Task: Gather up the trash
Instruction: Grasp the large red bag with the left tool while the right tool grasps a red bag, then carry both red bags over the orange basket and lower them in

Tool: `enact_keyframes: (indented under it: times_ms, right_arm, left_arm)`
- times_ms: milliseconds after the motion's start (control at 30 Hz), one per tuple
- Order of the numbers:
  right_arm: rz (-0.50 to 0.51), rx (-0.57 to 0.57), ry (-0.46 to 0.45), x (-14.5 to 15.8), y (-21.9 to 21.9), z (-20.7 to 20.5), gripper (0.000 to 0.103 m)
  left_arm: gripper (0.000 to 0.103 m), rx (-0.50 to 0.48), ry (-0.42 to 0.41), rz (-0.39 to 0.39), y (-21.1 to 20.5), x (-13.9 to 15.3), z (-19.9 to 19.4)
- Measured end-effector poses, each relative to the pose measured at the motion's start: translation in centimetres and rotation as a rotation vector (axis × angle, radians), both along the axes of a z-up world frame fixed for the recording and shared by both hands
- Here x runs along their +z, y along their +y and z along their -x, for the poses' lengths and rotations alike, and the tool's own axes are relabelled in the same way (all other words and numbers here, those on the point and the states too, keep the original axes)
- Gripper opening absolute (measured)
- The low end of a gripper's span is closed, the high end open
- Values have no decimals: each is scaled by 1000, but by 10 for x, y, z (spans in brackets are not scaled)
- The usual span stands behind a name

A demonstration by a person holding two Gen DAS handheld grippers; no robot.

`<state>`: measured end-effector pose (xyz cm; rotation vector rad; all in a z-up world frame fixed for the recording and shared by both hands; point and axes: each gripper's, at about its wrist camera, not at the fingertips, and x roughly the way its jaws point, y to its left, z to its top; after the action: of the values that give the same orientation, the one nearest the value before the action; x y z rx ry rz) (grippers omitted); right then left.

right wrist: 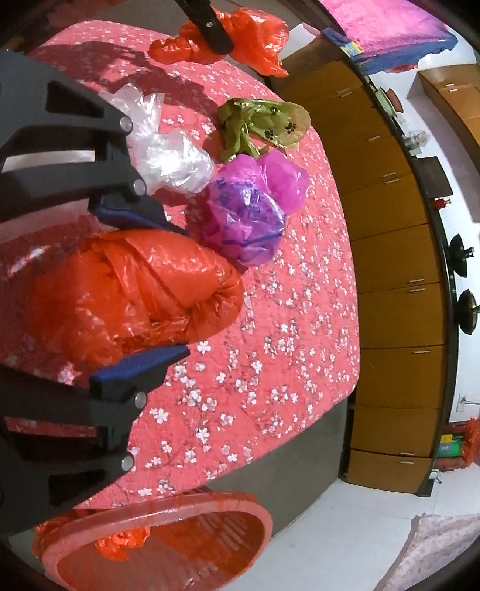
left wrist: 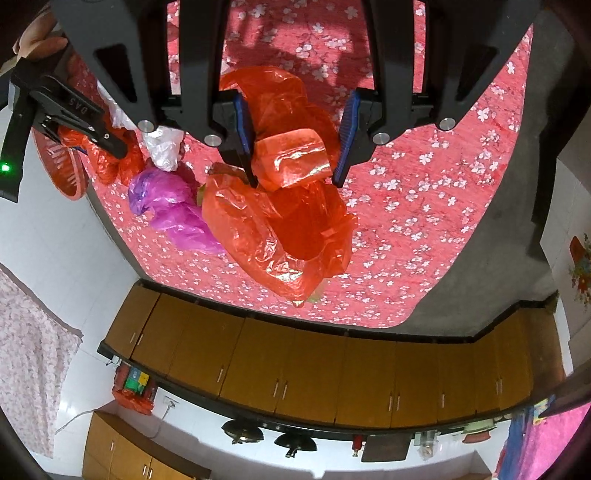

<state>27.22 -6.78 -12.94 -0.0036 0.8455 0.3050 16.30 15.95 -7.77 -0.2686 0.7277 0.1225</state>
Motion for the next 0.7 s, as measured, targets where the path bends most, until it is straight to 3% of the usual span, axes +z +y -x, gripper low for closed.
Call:
enact_keyframes:
  times_ms: [333,700]
  right_arm:
    - [-51,-60,-56,26,-31,14,54]
    - [-73,-132,-154,65,-78,46,54]
  left_arm:
    - [39,-50,-27,-6,-16,10,4]
    - [39,-163,-76,-10,-67,32,6]
